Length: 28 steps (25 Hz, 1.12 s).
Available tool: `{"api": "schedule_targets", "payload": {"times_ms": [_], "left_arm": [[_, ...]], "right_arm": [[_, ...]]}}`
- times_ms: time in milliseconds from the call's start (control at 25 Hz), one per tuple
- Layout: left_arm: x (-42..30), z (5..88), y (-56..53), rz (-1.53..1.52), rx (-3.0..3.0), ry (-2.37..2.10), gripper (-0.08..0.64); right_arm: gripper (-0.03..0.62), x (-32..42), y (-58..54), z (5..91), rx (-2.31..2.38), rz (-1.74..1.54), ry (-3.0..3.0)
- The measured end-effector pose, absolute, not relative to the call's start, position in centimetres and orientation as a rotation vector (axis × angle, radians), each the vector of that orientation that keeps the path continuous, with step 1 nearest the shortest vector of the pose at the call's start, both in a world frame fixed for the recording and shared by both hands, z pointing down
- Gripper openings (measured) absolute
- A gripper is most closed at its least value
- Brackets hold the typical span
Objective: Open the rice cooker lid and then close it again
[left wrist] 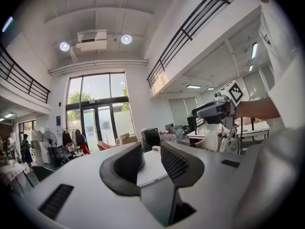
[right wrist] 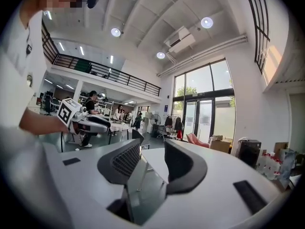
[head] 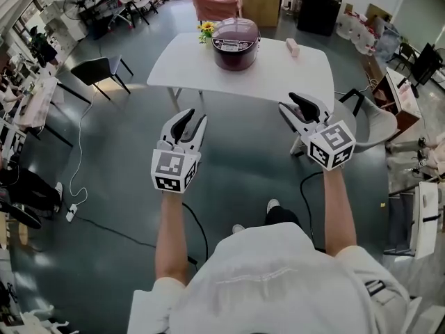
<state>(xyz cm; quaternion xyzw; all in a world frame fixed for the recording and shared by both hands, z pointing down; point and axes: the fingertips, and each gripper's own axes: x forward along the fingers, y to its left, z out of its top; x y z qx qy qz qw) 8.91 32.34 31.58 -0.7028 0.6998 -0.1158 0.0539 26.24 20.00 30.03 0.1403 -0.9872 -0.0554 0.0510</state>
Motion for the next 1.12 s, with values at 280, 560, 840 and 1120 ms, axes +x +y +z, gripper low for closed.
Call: {"api": "schedule_targets", "payload": {"times_ms": [280,560,840,1120], "left_arm": [[7.5,32.5,32.3,-0.412,-2.117,2.137,0.147],[7.0,33.6,30.0,-0.422,-2.170,2.148,0.135],[3.7,35.0,25.3,-0.426,-2.172,2.200,0.132],[-1.0,35.9,15.9,-0.446,-2.162,2.258,0.132]], "right_arm": [[0.239,25.6,20.1,30.2,0.440,-0.203,-2.993],[0.241,24.2,17.5,30.8,0.449,-0.190,-2.985],[0.233,20.3,12.5,32.0,0.399,-0.203,-2.987],[0.232,15.9,2.0,33.4,0.401,-0.175,-2.976]]}}
